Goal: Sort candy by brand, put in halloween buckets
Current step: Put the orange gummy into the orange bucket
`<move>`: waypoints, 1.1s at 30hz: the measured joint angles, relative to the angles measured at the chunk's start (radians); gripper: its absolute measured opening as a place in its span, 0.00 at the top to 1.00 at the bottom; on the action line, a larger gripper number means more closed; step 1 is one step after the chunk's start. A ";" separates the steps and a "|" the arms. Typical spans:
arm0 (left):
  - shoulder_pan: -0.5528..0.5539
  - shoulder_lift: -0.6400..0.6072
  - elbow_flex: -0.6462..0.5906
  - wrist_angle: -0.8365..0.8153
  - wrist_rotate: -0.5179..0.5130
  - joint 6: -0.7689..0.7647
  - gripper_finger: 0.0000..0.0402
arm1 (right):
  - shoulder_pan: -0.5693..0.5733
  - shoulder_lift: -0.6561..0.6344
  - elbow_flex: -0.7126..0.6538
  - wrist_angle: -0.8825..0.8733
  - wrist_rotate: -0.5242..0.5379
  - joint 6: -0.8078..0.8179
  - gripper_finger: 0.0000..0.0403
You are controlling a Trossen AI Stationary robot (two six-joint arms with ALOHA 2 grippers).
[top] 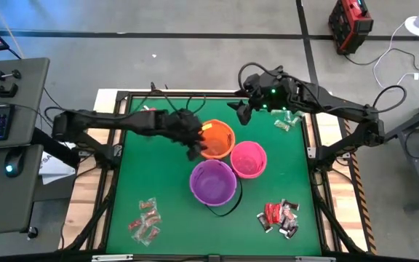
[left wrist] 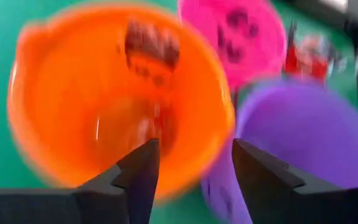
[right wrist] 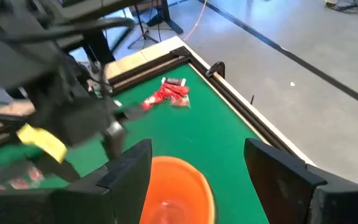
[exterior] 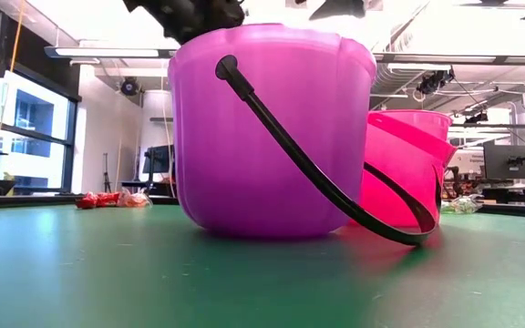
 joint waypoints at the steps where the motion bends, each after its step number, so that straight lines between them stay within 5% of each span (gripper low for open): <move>1: -0.007 -0.026 -0.006 -0.044 -0.001 0.001 0.51 | -0.001 0.000 0.000 -0.006 0.003 -0.012 0.38; 6: -0.065 -0.177 -0.073 -0.185 -0.034 -0.086 0.51 | -0.023 0.000 -0.002 -0.026 0.005 -0.028 0.38; 11: -0.110 -0.312 -0.166 -0.270 -0.239 -0.287 0.52 | -0.057 0.000 -0.002 -0.057 0.005 -0.043 0.38; 14: -0.032 -0.334 -0.186 -0.378 -0.307 -0.382 0.53 | -0.073 0.000 -0.003 -0.059 0.004 -0.038 0.38; 19: 0.234 -0.281 -0.189 -0.407 -0.302 -0.251 0.53 | -0.093 0.000 -0.003 -0.054 0.002 -0.014 0.38; 23: 0.404 -0.213 -0.189 -0.354 -0.189 -0.166 0.53 | -0.093 0.000 -0.003 -0.103 0.025 0.012 0.38; 27: 0.450 -0.202 -0.189 -0.336 -0.070 -0.125 0.53 | -0.141 0.000 -0.024 -0.331 0.212 0.155 0.38; 33: 0.419 -0.328 -0.189 -0.258 -0.061 -0.114 0.53 | -0.331 -0.011 -0.209 -0.447 0.158 0.363 0.38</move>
